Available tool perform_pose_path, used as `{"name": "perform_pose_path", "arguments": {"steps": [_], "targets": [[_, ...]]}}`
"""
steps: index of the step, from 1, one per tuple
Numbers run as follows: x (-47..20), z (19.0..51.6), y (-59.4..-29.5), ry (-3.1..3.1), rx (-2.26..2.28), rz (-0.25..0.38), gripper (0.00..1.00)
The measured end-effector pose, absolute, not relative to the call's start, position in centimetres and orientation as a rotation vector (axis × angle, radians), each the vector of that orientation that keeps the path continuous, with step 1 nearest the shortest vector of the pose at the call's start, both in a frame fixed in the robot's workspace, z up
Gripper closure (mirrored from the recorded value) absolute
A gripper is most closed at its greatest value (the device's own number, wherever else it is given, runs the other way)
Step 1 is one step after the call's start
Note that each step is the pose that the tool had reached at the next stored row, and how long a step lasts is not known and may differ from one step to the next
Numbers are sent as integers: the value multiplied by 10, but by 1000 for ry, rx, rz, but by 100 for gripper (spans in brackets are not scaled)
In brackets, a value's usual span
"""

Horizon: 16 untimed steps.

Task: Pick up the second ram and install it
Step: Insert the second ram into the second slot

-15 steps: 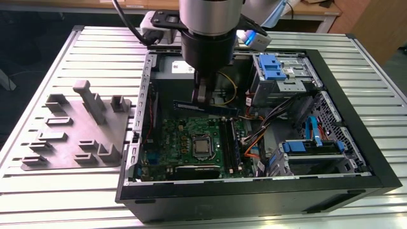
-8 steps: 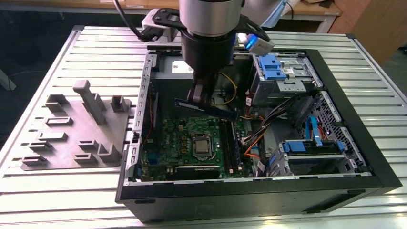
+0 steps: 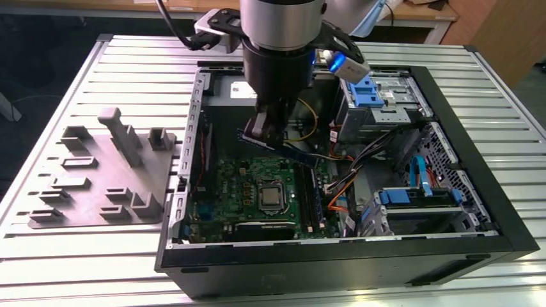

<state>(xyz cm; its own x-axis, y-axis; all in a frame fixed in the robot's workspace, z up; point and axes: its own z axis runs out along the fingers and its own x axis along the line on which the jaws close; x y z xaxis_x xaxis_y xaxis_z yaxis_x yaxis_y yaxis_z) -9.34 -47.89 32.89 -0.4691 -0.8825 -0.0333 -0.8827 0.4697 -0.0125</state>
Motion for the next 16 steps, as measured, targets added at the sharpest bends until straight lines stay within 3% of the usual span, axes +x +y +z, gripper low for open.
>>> {"name": "perform_pose_path", "arguments": {"steps": [16], "targets": [[-93, 326, -479, 2866, -1197, 2, 89]]}}
